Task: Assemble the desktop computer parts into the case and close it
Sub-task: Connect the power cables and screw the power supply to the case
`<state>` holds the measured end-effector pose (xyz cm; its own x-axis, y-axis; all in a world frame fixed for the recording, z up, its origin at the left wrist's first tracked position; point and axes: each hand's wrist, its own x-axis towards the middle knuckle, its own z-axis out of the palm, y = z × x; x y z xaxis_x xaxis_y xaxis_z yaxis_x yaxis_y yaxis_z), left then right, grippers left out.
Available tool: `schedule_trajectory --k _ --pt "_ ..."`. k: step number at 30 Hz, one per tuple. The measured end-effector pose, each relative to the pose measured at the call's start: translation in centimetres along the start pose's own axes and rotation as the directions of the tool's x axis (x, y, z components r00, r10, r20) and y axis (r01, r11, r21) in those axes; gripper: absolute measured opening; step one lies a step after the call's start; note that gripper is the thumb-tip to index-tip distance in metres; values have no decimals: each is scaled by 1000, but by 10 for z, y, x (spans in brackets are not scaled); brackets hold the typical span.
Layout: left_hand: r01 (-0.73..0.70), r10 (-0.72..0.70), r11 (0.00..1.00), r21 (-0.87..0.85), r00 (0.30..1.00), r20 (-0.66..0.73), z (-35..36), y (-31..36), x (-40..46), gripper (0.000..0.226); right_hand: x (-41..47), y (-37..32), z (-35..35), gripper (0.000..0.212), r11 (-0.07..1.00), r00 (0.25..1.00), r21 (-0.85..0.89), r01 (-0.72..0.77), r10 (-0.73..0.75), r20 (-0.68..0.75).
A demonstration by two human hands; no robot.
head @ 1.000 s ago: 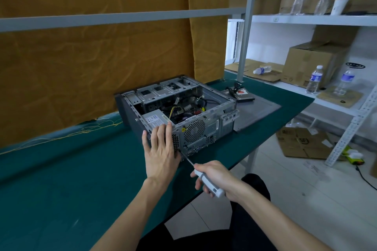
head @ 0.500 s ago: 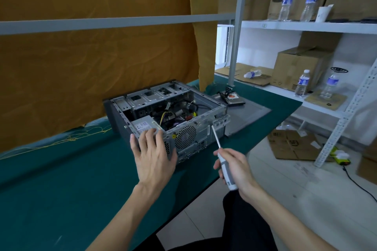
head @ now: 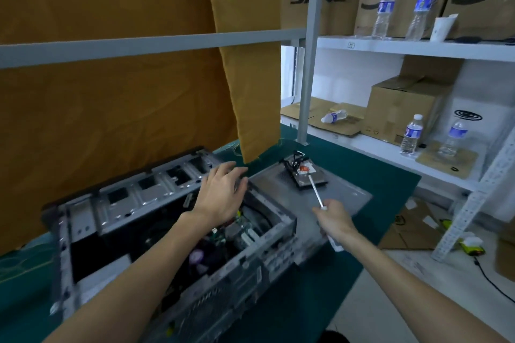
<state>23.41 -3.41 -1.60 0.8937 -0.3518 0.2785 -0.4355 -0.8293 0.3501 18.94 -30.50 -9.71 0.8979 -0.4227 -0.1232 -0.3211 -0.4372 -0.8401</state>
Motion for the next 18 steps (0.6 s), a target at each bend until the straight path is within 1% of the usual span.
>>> schedule_trajectory --k 3,5,7,10,13,15,18 --pt "-3 3 1000 17 1000 -16 18 -16 32 42 46 -12 22 15 987 996 -161 28 -14 89" --pt "-7 9 1000 30 999 -48 27 -25 42 41 70 -19 35 19 971 988 -225 76 -42 152" --pt "-34 40 998 54 992 -119 33 -31 45 40 87 -25 48 23 952 974 -276 135 -76 214" --pt "-55 72 995 84 972 -222 35 -32 46 42 103 -33 64 16 920 959 -340 194 -104 265" --pt "-59 83 993 102 965 -247 32 -34 56 43 120 -42 74 19 872 948 -422 247 -128 290" --pt "-64 78 996 69 969 -234 30 -37 64 45 130 -48 78 19 853 950 -454 259 -140 279" --pt "-65 69 998 26 965 -254 29 -40 66 44 143 -59 79 8 854 958 -459 246 -141 249"
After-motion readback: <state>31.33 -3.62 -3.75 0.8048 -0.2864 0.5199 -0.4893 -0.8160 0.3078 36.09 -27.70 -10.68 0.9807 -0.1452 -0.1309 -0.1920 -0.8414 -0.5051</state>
